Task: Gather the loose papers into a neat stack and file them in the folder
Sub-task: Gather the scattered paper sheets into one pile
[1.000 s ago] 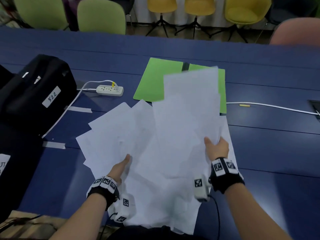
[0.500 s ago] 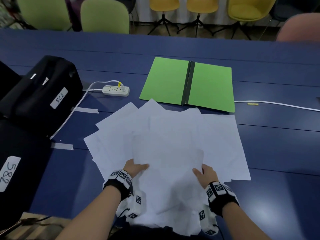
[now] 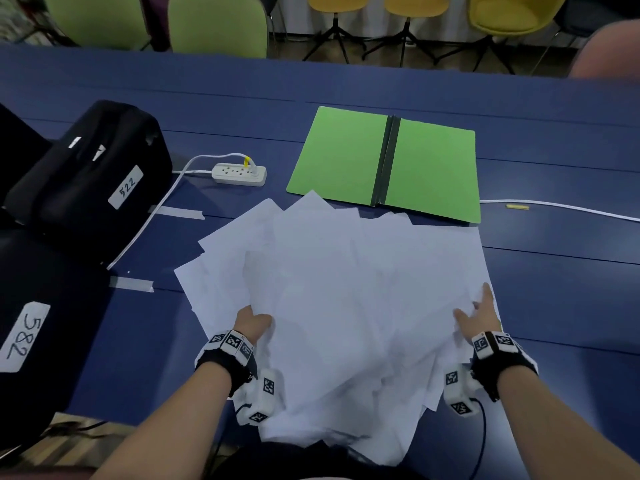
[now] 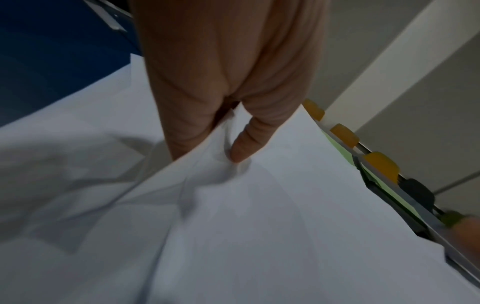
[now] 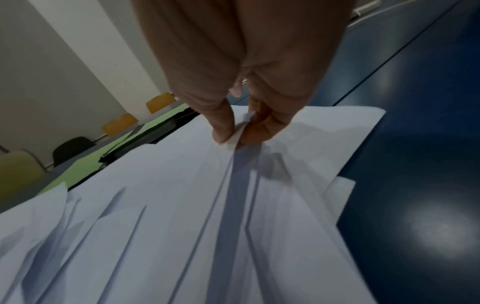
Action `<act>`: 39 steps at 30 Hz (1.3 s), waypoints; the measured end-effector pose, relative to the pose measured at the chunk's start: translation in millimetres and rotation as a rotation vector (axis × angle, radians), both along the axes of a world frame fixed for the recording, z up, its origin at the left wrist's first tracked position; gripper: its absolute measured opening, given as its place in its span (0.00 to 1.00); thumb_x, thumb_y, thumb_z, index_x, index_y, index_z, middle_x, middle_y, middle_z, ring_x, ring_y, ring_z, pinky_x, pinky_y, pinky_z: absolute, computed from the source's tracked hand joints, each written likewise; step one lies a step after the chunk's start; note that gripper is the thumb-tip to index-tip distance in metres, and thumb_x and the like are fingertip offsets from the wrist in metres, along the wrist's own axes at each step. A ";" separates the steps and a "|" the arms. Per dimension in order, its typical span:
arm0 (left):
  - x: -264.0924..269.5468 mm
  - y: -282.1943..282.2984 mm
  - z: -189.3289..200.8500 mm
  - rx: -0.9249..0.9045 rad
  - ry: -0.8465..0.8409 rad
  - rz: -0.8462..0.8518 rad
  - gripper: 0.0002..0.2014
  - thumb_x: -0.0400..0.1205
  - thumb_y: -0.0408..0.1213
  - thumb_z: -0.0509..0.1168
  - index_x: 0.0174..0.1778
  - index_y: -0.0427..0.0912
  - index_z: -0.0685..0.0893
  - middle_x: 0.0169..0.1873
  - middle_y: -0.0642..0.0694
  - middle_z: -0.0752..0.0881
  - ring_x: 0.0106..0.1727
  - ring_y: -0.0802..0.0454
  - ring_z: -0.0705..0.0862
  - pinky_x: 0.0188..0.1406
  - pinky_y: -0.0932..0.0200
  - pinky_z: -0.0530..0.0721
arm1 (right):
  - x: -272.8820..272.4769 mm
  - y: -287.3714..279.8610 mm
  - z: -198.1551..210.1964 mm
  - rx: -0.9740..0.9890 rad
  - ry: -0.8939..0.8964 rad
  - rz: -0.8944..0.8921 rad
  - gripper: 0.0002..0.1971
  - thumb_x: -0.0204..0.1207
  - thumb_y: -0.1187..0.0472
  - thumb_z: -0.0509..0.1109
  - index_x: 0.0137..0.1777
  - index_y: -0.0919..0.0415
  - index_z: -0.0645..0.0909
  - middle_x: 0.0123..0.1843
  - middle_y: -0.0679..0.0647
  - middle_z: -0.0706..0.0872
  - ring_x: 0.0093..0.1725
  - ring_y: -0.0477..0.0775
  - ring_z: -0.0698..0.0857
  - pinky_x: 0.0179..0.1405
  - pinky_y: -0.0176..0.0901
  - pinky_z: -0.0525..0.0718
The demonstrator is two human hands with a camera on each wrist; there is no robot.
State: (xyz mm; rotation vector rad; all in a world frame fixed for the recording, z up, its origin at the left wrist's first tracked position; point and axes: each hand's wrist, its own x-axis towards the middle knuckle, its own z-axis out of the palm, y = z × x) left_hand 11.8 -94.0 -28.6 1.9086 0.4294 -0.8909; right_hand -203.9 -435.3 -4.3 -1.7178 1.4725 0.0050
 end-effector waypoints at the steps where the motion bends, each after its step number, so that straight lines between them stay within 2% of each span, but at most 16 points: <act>1: -0.2 0.3 0.0 -0.005 0.000 0.036 0.11 0.74 0.17 0.56 0.47 0.30 0.80 0.42 0.38 0.81 0.46 0.42 0.79 0.48 0.51 0.77 | 1.1 1.6 1.2 -0.002 0.005 -0.012 0.39 0.77 0.69 0.66 0.83 0.52 0.50 0.76 0.65 0.72 0.67 0.69 0.78 0.52 0.46 0.74; 5: -3.5 -5.1 4.2 0.045 0.003 0.139 0.04 0.78 0.20 0.60 0.45 0.30 0.77 0.45 0.39 0.79 0.53 0.44 0.76 0.55 0.53 0.74 | 2.1 10.0 -5.0 0.010 0.190 0.350 0.19 0.71 0.69 0.67 0.63 0.65 0.77 0.59 0.67 0.85 0.54 0.65 0.84 0.50 0.47 0.80; 6: -6.0 -8.3 7.1 0.052 0.024 0.114 0.08 0.79 0.23 0.63 0.52 0.28 0.77 0.50 0.38 0.79 0.58 0.42 0.77 0.58 0.52 0.76 | 1.0 13.7 -8.0 0.089 0.219 0.445 0.16 0.70 0.70 0.67 0.59 0.66 0.79 0.56 0.66 0.86 0.50 0.62 0.84 0.48 0.46 0.81; 8: -11.0 -13.6 12.6 0.086 0.028 0.047 0.31 0.77 0.32 0.72 0.73 0.26 0.68 0.67 0.36 0.76 0.70 0.38 0.76 0.66 0.48 0.76 | -2.7 20.0 -11.3 0.260 0.249 0.557 0.14 0.70 0.72 0.69 0.57 0.66 0.80 0.54 0.64 0.87 0.46 0.59 0.84 0.44 0.44 0.82; 9: -13.7 -16.8 15.9 0.106 -0.008 0.000 0.33 0.77 0.34 0.73 0.74 0.26 0.67 0.69 0.36 0.76 0.71 0.37 0.76 0.66 0.48 0.76 | -4.1 21.8 -11.1 0.317 0.246 0.564 0.14 0.71 0.72 0.71 0.57 0.66 0.80 0.56 0.65 0.87 0.47 0.58 0.84 0.44 0.44 0.83; 11: -14.8 -21.1 14.1 0.121 -0.080 -0.058 0.25 0.77 0.30 0.71 0.69 0.28 0.74 0.67 0.35 0.80 0.68 0.38 0.79 0.65 0.50 0.77 | -5.7 23.9 -9.0 0.366 0.149 0.479 0.16 0.72 0.67 0.73 0.60 0.64 0.80 0.56 0.62 0.87 0.50 0.59 0.84 0.45 0.44 0.84; 14: -15.9 -23.5 9.1 0.122 -0.125 -0.080 0.22 0.78 0.26 0.69 0.68 0.29 0.77 0.65 0.35 0.82 0.67 0.38 0.80 0.67 0.53 0.76 | -3.5 27.0 -7.2 0.229 0.003 0.306 0.19 0.74 0.58 0.73 0.63 0.64 0.80 0.55 0.61 0.85 0.55 0.62 0.84 0.53 0.47 0.80; 17: -19.2 -27.6 5.8 0.162 -0.126 -0.097 0.20 0.76 0.28 0.72 0.63 0.28 0.79 0.62 0.34 0.85 0.64 0.37 0.83 0.66 0.51 0.80 | 1.3 40.7 -8.8 0.135 0.056 0.364 0.17 0.75 0.60 0.71 0.62 0.68 0.82 0.59 0.66 0.86 0.59 0.65 0.84 0.56 0.48 0.80; 21: -21.8 -37.4 1.5 0.168 -0.089 -0.161 0.19 0.74 0.31 0.74 0.60 0.31 0.81 0.59 0.35 0.86 0.62 0.38 0.84 0.65 0.49 0.82 | 10.4 53.5 -5.2 0.327 0.039 0.375 0.12 0.76 0.61 0.70 0.55 0.68 0.81 0.53 0.66 0.87 0.52 0.63 0.84 0.56 0.52 0.81; 25: -22.6 -43.6 1.4 0.192 -0.129 -0.204 0.21 0.75 0.35 0.74 0.62 0.32 0.81 0.60 0.39 0.85 0.62 0.39 0.83 0.61 0.57 0.81 | 18.7 56.2 2.2 0.436 -0.081 0.200 0.19 0.72 0.44 0.71 0.54 0.58 0.82 0.48 0.57 0.87 0.51 0.62 0.86 0.56 0.53 0.84; 28: -34.9 -53.5 -2.3 0.149 -0.094 -0.347 0.29 0.73 0.42 0.75 0.67 0.34 0.78 0.64 0.40 0.83 0.65 0.41 0.82 0.65 0.55 0.80 | 24.6 71.6 -2.5 0.277 -0.033 0.235 0.18 0.70 0.50 0.76 0.53 0.61 0.82 0.49 0.60 0.88 0.50 0.62 0.86 0.45 0.49 0.85; 30: -33.7 -53.7 2.7 0.179 -0.154 -0.406 0.22 0.74 0.46 0.74 0.56 0.34 0.81 0.54 0.42 0.85 0.57 0.44 0.83 0.58 0.54 0.82 | 25.2 79.1 -9.0 0.148 0.021 0.207 0.19 0.70 0.60 0.77 0.59 0.67 0.82 0.55 0.66 0.88 0.54 0.66 0.86 0.48 0.47 0.83; 32: -18.9 -39.2 16.4 0.294 -0.320 -0.238 0.12 0.77 0.45 0.70 0.44 0.39 0.79 0.45 0.42 0.85 0.49 0.43 0.83 0.50 0.55 0.81 | 20.6 79.6 -12.3 0.116 0.059 0.179 0.20 0.71 0.63 0.75 0.61 0.71 0.82 0.57 0.69 0.87 0.55 0.68 0.85 0.47 0.46 0.80; 33: -8.3 -26.3 24.8 0.366 -0.375 -0.096 0.11 0.78 0.43 0.68 0.47 0.40 0.79 0.49 0.40 0.85 0.53 0.41 0.83 0.52 0.53 0.80 | 17.0 77.2 -14.3 0.111 0.067 0.163 0.19 0.71 0.64 0.75 0.61 0.71 0.81 0.57 0.69 0.87 0.54 0.68 0.85 0.47 0.46 0.79; 36: 18.3 21.9 26.4 0.649 -0.223 0.205 0.31 0.72 0.42 0.71 0.67 0.32 0.69 0.69 0.32 0.70 0.67 0.32 0.74 0.65 0.42 0.75 | 9.0 71.0 -18.5 0.109 0.082 0.110 0.20 0.70 0.65 0.75 0.61 0.72 0.81 0.56 0.70 0.87 0.51 0.67 0.85 0.50 0.49 0.81; 39: 22.2 44.7 28.0 0.659 -0.028 0.315 0.39 0.67 0.46 0.74 0.69 0.30 0.66 0.70 0.33 0.66 0.65 0.33 0.75 0.62 0.45 0.76 | 11.1 70.8 -20.2 0.101 0.097 0.111 0.19 0.70 0.66 0.74 0.61 0.72 0.81 0.56 0.70 0.86 0.53 0.69 0.85 0.54 0.57 0.84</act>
